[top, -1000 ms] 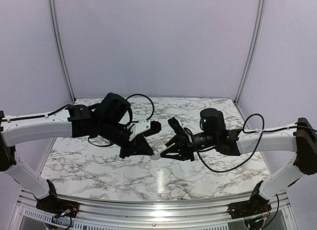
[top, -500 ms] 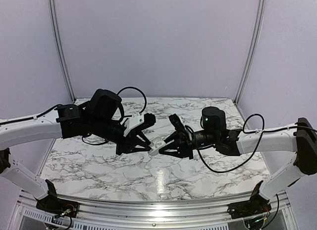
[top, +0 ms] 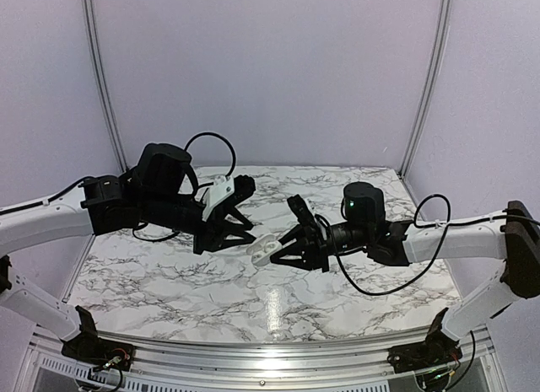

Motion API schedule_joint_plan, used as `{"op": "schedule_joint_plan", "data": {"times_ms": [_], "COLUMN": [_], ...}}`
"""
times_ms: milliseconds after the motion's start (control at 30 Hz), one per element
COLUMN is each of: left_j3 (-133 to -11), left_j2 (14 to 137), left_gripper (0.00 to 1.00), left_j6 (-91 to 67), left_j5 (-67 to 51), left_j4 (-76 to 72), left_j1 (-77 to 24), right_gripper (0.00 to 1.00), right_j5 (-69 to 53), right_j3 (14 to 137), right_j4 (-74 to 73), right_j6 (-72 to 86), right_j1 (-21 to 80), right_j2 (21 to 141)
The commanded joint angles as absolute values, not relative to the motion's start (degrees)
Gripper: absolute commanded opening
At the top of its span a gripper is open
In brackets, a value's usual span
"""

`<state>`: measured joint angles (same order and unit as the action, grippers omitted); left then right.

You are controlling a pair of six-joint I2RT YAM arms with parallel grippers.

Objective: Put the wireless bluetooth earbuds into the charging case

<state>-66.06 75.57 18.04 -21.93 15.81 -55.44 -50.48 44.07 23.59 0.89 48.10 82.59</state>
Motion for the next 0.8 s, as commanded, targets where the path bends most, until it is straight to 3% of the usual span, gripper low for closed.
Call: {"op": "schedule_joint_plan", "data": {"times_ms": [0,200,367,767], "left_j3": [-64.89,-63.89,-65.36,-68.16], "left_j2": [74.79,75.40,77.30,81.80], "left_gripper": [0.33,0.44,0.23,0.21], "left_j6": [16.64,15.46,14.37,15.79], "left_j5": [-20.53,-23.60,-26.04,-23.18], "left_j4": [12.05,10.52,9.54,13.29], "left_j1": [-55.28,-54.59,-54.77,-56.13], "right_gripper": [0.00,0.00,0.00,0.00], "right_j5": [-50.51,-50.46,-49.68,-44.96], "right_j3": [45.74,45.77,46.16,49.61], "right_j4": [25.64,25.20,24.63,17.66], "right_j6": [1.43,1.23,1.32,0.18], "right_j1": [48.57,48.69,48.78,49.43], "right_j2": [81.74,81.39,81.88,84.20]}}
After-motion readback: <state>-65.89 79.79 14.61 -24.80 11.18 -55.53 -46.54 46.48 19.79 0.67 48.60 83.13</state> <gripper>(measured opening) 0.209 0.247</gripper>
